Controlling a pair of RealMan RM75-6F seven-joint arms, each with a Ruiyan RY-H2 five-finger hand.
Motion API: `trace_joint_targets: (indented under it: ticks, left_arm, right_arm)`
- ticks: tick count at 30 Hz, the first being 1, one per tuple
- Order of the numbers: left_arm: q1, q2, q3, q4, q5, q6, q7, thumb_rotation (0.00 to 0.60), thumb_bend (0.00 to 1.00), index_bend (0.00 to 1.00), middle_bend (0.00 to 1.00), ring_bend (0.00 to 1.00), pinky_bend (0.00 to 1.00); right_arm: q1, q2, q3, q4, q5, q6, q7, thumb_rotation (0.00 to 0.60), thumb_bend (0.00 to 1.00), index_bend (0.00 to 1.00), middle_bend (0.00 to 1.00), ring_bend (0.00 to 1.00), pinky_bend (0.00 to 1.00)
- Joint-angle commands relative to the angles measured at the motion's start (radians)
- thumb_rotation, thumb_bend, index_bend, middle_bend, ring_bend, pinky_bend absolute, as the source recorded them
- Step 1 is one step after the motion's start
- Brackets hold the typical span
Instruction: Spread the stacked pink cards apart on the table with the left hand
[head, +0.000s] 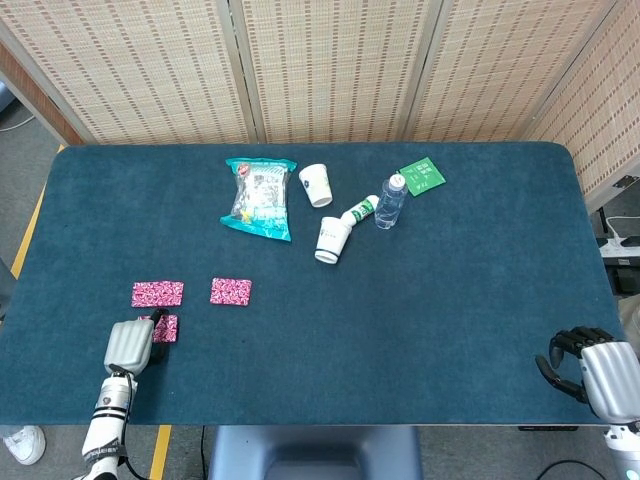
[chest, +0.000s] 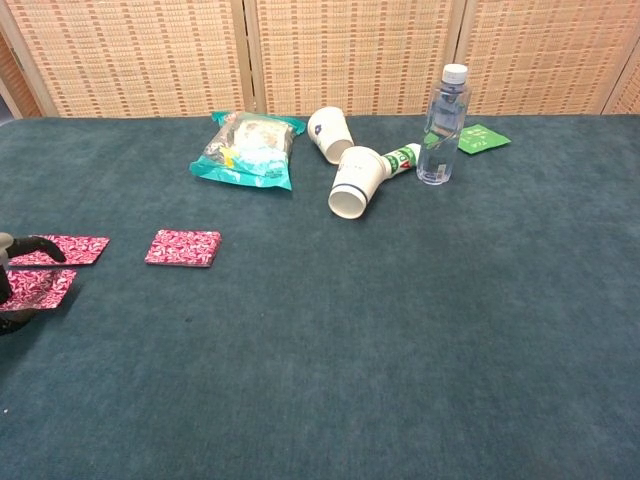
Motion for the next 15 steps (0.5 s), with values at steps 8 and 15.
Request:
trace_joint_targets:
  ticks: [8, 15]
  left_arm:
    - [0.013, 0.021, -0.004, -0.043, 0.007, -0.010, 0.024, 0.600, 0.36, 0.06, 1.00, 1.00, 1.00]
    - [0.041, 0.026, -0.008, -0.050, 0.163, 0.083, -0.062, 0.600, 0.35, 0.14, 0.98, 1.00, 1.00]
  right_arm:
    - [-0.001, 0.002, 0.000, 0.001, -0.002, 0.005, 0.008, 0.600, 0.24, 0.75, 0.68, 0.56, 0.58]
    - [0.000, 0.000, 0.002, 0.001, -0.001, 0.004, 0.005, 0.600, 0.25, 0.75, 0.68, 0.56, 0.58]
